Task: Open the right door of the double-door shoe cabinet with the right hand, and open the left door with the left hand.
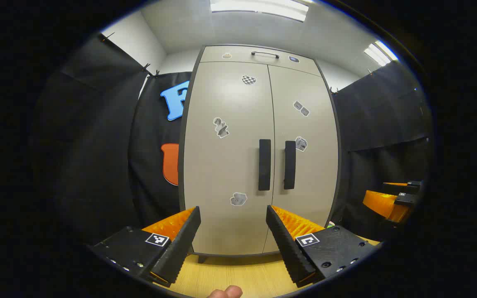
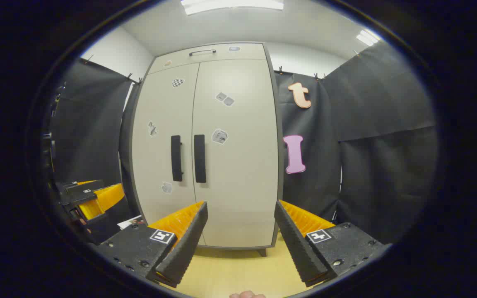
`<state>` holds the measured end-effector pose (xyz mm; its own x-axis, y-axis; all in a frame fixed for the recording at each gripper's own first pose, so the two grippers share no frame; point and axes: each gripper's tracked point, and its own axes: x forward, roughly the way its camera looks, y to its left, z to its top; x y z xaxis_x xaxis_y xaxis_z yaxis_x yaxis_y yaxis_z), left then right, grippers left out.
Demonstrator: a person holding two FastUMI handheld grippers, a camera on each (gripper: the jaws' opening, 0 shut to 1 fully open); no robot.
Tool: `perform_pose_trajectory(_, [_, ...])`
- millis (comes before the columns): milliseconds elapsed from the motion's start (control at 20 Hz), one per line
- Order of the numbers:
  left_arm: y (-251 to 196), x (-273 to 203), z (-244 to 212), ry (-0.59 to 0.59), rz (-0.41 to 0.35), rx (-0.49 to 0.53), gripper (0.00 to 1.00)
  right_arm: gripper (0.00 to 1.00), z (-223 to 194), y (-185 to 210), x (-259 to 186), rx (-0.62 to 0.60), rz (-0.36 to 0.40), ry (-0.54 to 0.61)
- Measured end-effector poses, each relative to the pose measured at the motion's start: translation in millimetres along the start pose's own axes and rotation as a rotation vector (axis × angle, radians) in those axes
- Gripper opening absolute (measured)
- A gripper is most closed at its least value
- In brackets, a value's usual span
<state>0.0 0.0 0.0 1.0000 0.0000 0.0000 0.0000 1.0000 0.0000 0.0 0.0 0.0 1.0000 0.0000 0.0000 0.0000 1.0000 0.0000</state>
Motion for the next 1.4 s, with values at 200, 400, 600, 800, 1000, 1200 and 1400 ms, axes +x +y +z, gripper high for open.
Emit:
perform_pose_trajectory(200, [0.5,2.9,3.4,-0.013,-0.009,-0.016,0.95,1.0,1.5,-3.3,0.6,0.006,-0.018,-0.006])
perform_pose_trajectory(400, [2.1,3.8,4.4,-0.021,-0.01,-0.019,0.95,1.0,0.8,-2.4,-0.5,0.013,-0.021,-0.008])
perform_pose_trajectory(600, [3.6,1.5,9.9,-0.03,-0.01,-0.006,0.95,1.0,-0.4,1.4,0.5,0.021,-0.02,-0.006])
perform_pose_trajectory(800, [5.0,1.2,9.1,-0.035,-0.005,0.003,0.95,1.0,-0.4,4.6,-1.7,0.015,-0.016,-0.005])
perform_pose_trajectory(1000, [6.1,1.0,7.5,-0.03,-0.007,0.007,0.95,1.0,-0.5,5.8,-2.5,0.012,-0.016,-0.002])
perform_pose_trajectory(1200, [6.2,0.3,8.8,-0.033,-0.007,0.009,0.95,1.0,0.3,5.2,-4.8,0.013,-0.018,-0.006])
perform_pose_trajectory(1400, [6.3,-0.7,8.8,-0.031,-0.005,0.007,0.95,1.0,-3.2,3.0,-5.5,0.017,-0.021,0.002])
